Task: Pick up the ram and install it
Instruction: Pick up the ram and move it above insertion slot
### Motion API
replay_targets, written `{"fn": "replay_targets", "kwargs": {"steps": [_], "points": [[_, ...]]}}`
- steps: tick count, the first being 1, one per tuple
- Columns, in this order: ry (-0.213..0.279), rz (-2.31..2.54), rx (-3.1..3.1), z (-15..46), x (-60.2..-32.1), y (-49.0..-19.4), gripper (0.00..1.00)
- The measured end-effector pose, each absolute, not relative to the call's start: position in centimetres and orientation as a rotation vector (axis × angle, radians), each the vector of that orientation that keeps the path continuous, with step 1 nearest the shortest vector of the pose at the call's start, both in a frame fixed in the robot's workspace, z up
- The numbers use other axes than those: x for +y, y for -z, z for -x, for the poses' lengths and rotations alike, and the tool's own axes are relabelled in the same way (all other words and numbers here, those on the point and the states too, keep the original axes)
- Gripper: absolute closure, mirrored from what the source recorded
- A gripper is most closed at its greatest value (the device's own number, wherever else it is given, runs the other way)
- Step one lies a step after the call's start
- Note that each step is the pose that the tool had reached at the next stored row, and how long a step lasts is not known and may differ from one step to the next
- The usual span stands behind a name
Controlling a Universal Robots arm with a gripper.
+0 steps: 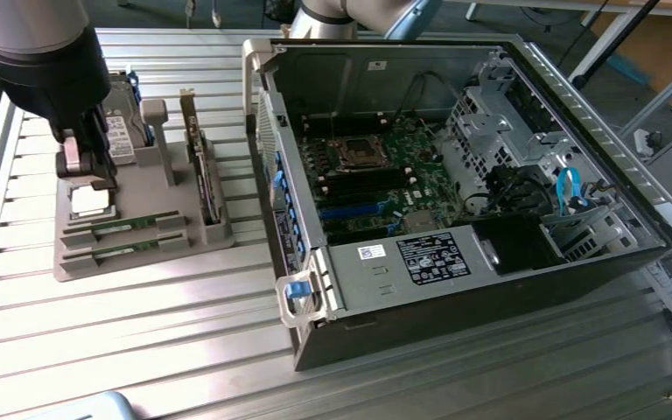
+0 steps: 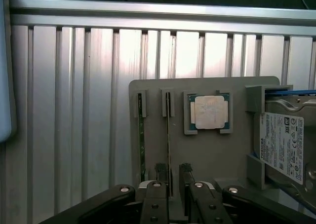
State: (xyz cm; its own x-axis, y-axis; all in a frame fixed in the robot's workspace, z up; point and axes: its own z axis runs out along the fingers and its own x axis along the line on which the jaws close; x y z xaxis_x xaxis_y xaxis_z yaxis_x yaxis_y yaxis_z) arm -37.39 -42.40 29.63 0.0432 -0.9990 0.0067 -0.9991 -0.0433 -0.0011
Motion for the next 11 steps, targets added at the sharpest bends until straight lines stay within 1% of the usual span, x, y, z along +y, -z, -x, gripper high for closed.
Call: {"fn": "replay_targets", "kwargs": {"steps": [11], "points": [[-0.009, -2.266, -2.17, 37.38, -42.42, -28.59, 0.76]]}}
